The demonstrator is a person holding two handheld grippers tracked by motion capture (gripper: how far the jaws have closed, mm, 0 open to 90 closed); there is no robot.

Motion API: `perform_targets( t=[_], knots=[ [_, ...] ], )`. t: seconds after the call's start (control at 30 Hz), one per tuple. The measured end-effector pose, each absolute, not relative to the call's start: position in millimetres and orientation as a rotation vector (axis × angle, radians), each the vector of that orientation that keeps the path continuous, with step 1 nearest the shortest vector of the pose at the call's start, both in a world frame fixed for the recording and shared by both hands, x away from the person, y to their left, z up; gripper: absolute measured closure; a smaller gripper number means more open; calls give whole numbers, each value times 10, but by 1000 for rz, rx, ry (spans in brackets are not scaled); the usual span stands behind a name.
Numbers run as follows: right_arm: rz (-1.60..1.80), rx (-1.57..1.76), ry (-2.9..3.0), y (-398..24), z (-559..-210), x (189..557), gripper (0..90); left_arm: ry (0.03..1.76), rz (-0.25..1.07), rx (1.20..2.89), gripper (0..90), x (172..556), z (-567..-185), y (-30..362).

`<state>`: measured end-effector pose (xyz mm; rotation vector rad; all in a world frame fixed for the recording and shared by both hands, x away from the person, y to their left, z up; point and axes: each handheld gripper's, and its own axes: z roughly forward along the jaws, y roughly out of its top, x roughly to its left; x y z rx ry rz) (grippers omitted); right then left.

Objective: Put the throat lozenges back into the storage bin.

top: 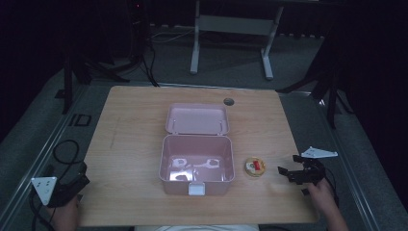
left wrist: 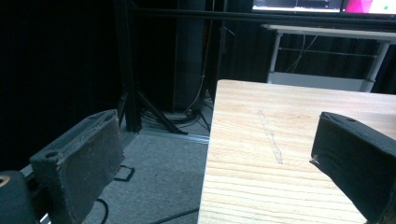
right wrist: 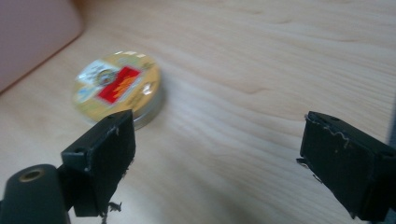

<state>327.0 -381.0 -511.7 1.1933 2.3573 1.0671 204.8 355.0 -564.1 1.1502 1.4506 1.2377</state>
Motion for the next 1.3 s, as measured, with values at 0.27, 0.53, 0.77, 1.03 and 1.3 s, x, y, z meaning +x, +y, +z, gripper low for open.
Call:
perform_targets(
  t=[0.27,0.53,0.77,1.03,1.3],
  knots=[
    [823,1082,2625,-3683,-4938,3337,102,1447,1235,1161,24,2052,-5642,3550],
    [595,991,2799,-3572,-4794,3366,102,1445,1232,1167,24,2057,-5643,3545],
    [390,934,2911,-3482,-4678,3386,102,1443,1231,1174,25,2062,-5643,3541],
    [91,860,3032,-3329,-4713,3373,102,1442,1227,1174,24,2061,-5643,3543],
    [81,859,3041,-3292,-4659,3419,102,1441,1226,1177,24,2062,-5643,3542]
  ],
)
